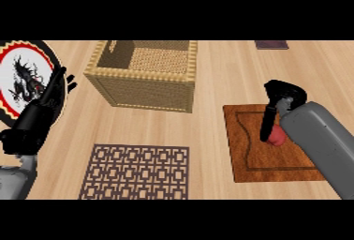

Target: Pick the bell pepper from the cutting board and place it in the basket

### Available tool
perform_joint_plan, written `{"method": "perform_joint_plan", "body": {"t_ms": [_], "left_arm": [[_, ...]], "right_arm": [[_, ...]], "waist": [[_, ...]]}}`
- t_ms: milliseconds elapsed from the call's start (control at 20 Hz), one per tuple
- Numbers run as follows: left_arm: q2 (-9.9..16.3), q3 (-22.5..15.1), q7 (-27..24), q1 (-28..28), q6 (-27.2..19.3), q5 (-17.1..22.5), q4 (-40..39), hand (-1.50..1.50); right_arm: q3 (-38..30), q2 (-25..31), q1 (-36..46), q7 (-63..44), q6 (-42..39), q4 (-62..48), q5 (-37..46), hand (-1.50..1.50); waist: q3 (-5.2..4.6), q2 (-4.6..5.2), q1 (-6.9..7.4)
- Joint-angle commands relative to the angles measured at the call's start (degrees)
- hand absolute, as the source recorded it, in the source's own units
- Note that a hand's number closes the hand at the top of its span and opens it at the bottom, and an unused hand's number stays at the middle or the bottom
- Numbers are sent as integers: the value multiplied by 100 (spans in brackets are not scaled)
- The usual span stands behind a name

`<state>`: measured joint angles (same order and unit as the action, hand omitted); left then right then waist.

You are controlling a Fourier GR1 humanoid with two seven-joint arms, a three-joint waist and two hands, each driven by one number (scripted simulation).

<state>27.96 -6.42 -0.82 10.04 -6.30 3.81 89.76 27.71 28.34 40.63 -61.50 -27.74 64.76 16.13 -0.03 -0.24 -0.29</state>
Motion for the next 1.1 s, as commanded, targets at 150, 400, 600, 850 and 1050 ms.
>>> {"method": "perform_joint_plan", "body": {"t_ms": [150, 400, 600, 850, 1050], "left_arm": [[-104, 191, -196, 214, 224, -90, -436, 0], [-367, 134, 19, 130, 91, -318, -188, 0], [-271, 261, 74, -19, 258, -353, 114, 0], [-476, 305, 192, 110, 257, -498, 29, 0], [-408, 487, -28, -93, 478, -398, 116, 0]], "right_arm": [[-12, -243, -194, -990, -220, 431, 410, -150], [-248, -268, -465, -433, -10, 121, 845, -150], [-474, -113, -1003, -311, -8, 557, 969, -150], [-563, -384, -1286, -364, 115, 800, 1308, -150], [-624, -483, -1321, -46, 178, 315, 1571, -150]], "waist": [[-3, 14, -8], [2, 20, 37], [2, 7, 23], [2, 11, 18], [2, 17, 57]]}}
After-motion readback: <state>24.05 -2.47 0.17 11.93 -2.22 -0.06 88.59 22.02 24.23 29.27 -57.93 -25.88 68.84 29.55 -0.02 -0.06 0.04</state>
